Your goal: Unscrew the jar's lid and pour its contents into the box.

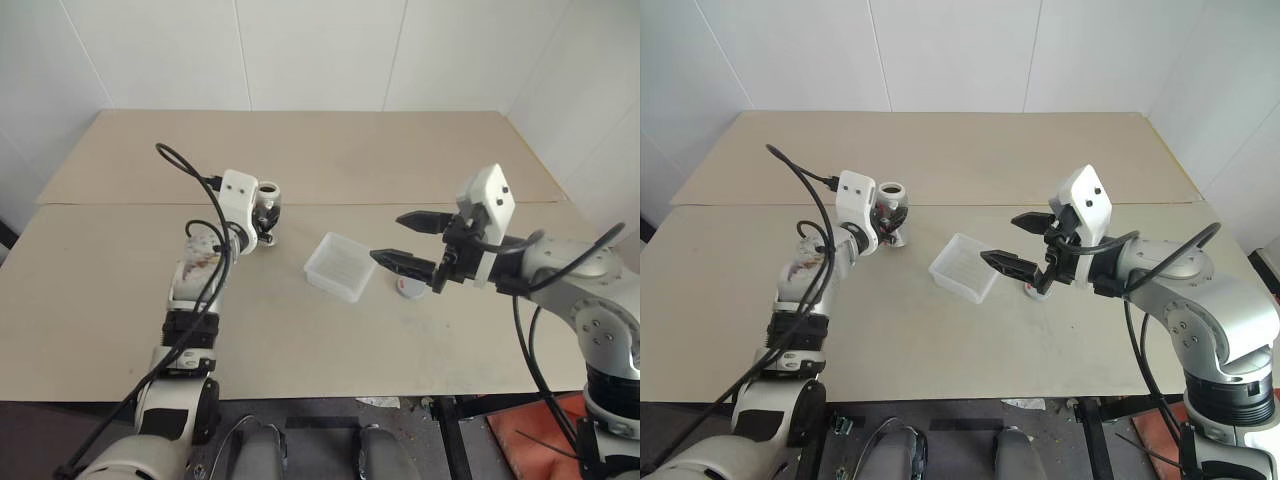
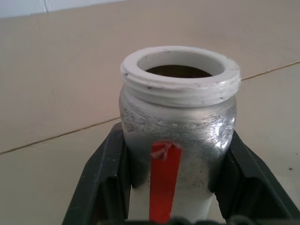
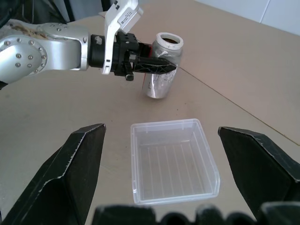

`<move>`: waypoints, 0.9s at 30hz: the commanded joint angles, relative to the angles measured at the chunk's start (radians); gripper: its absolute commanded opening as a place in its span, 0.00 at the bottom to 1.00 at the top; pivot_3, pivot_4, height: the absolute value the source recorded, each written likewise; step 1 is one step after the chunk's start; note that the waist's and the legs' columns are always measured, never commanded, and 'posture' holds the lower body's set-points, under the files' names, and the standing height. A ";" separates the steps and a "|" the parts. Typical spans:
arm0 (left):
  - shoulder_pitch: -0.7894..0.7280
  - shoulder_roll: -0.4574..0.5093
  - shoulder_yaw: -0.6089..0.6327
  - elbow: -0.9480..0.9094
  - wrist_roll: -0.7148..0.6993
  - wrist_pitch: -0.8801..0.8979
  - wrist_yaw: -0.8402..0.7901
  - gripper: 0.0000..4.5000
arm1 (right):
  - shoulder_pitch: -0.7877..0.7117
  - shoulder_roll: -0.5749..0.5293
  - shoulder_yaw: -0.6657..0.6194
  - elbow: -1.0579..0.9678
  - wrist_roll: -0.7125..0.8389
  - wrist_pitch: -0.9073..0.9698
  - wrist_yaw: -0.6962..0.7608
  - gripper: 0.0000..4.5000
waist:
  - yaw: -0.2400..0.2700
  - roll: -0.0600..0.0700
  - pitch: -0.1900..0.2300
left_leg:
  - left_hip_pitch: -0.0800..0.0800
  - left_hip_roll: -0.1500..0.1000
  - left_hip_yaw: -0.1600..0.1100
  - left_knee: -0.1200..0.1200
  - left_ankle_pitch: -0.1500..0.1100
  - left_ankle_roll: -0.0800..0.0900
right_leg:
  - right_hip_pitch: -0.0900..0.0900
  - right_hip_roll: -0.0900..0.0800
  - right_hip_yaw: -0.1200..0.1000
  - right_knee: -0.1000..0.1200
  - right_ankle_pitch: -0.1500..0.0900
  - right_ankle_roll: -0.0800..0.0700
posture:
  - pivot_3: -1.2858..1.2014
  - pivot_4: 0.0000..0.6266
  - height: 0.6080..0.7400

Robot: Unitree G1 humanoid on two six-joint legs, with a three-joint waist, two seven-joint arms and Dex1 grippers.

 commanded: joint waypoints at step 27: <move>-0.564 0.286 -1.010 0.366 1.567 -0.768 0.858 0.43 | -0.023 0.006 -0.043 -0.046 -0.009 -0.063 -0.036 0.99 | 0.021 0.000 0.000 | -0.003 -0.001 0.002 -0.001 0.000 0.000 | -0.002 -0.001 0.001 0.000 0.000 0.001 | 0.52 0.24 1.00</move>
